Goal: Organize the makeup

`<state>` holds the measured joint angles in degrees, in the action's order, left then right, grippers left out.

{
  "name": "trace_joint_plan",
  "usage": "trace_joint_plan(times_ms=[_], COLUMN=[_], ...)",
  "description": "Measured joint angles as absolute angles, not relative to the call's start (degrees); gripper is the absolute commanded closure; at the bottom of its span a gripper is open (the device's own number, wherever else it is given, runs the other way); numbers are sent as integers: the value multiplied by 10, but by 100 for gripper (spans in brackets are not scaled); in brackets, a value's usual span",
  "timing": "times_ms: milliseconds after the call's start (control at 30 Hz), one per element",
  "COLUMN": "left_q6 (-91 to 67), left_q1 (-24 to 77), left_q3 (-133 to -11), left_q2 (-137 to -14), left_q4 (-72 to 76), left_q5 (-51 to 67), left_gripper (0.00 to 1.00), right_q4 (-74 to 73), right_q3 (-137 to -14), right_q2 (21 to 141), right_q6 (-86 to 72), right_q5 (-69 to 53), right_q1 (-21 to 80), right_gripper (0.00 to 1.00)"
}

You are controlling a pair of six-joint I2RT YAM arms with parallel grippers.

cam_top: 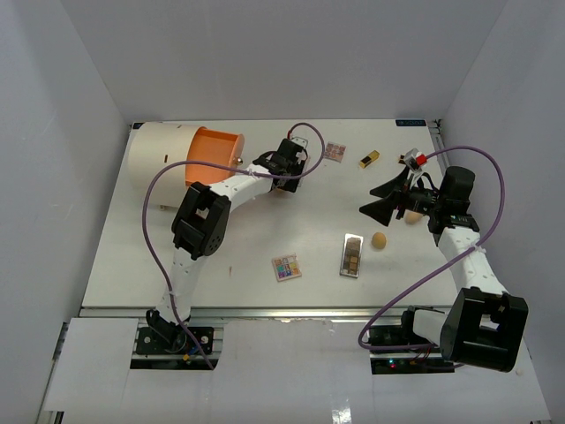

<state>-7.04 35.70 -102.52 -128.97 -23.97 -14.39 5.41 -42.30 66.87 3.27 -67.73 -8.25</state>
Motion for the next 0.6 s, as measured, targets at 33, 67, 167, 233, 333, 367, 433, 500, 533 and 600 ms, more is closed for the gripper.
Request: trace_joint_plan(times_ms=[33,67,167,233,333,367,433,500,533,600], left_q6=[-68,-64,-56,-51,-48,-47,-45,-44,-44,-45], left_q1=[357,357,357,357,356,356,356,356,356,357], left_q3=[-1025,-1026,-1030,-1030,-1030,-1030,-1030,-1030,-1029,-1021], left_q2=[-1292,-1292,-1293,-1293,-1293,-1293,-1293,-1292,-1290,-1282], left_q4=[-240,-241,-240,-241,-242,-242,-242,-242,-243,-244], left_q5=[-145,-148,-159,-161,-164,-165,-165,-163,-159,-149], left_gripper=[55,63,83,87,94,96,98,100,100,100], right_q4=[54,54,54,54,54,54,54,54,54,54], right_q3=[-423,-423,-423,-423,-423,-423,-423,-423,-423,-423], right_q2=[669,669,669,669,668,668,668,668,668,668], right_q6=[33,33,33,33,33,33,34,34,34,34], right_q5=[-677,-677,-677,-677,-677,-677,-677,-677,-677,-677], right_q1=[-83,-83,-83,-83,-83,-83,-83,-83,-83,-83], right_gripper=[6,6,5,6,6,6,6,6,6,5])
